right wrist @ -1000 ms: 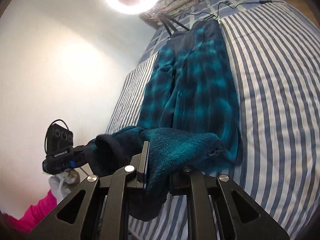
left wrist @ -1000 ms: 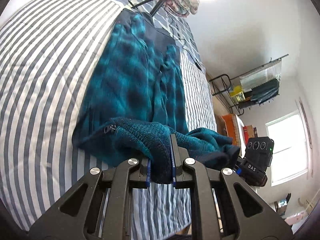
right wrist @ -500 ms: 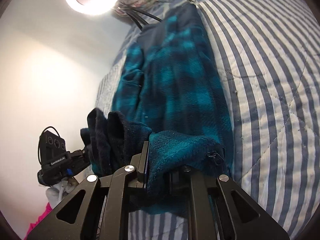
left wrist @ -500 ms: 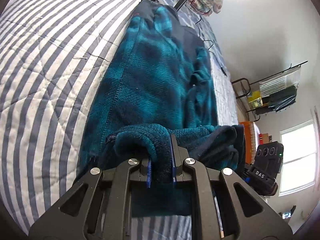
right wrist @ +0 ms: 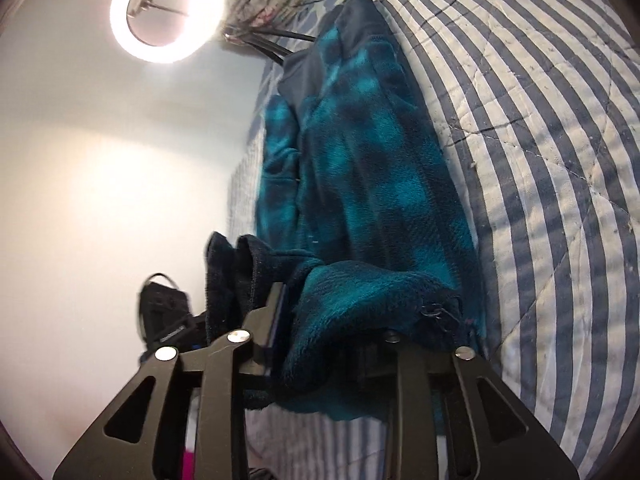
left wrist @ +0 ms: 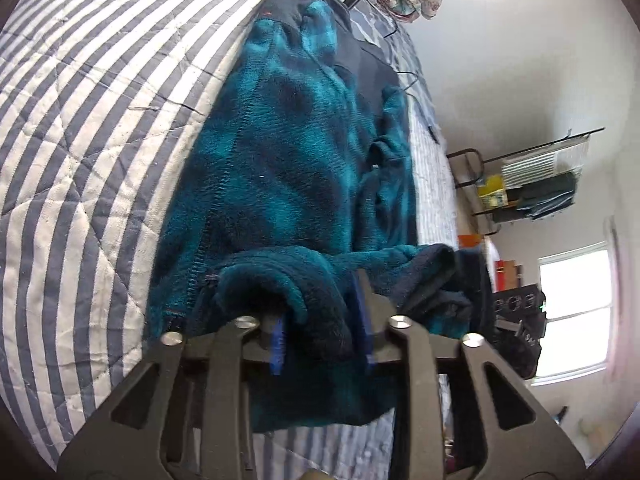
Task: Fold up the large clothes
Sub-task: 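Open both grippers and release the folded hem onto the jacket, then move both grippers to the collar end and grasp it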
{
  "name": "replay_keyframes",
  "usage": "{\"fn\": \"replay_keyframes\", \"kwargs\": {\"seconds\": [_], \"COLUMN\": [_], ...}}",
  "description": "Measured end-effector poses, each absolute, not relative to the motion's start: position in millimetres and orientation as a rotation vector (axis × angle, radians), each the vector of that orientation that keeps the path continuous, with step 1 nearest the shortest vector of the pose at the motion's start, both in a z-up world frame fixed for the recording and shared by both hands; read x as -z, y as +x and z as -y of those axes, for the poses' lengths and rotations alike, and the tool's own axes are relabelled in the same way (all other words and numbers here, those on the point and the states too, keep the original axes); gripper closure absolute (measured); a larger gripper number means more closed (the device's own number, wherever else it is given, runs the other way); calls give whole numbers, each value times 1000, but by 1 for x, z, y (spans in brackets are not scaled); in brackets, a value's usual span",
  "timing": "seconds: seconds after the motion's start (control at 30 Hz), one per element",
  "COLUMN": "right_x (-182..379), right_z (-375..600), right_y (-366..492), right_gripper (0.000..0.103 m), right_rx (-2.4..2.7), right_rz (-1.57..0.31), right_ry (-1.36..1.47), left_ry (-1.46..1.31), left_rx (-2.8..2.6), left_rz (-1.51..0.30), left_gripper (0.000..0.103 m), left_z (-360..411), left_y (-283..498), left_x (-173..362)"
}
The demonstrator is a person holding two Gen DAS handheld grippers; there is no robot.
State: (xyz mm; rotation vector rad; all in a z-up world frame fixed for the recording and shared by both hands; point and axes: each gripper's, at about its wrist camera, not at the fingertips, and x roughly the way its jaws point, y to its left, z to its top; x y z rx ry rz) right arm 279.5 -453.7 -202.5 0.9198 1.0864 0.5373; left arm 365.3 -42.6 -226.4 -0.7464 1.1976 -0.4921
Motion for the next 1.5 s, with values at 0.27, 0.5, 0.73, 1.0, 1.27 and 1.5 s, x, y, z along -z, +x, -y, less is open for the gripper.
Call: {"fn": "replay_keyframes", "kwargs": {"seconds": [0.27,0.5,0.73,1.0,1.27,1.5], "right_x": [176,120,132,159,206,162], "right_z": [483,447,369,345,355,392], "right_y": [261,234,219,256,293,271], "right_gripper": [28,67,80,80,85,85], "right_rx": [-585,-616,-712,-641,-528,-555], "right_rz": [-983,-899,-933,-963,-1049,-908], "right_ry": [1064,573,184,28,12,166], "left_ry": [-811,-538,-286,-200,-271,-186], "left_rx": [521,543,609,454,413,395], "left_rz": [-1142,-1069,-1090,-1037,-1056,-977], "left_gripper": [35,38,65,65,78,80], "left_z": [24,22,62,87,70,53], "left_y": [366,337,315,370,396,364], "left_x": [198,170,183,209,244,212]}}
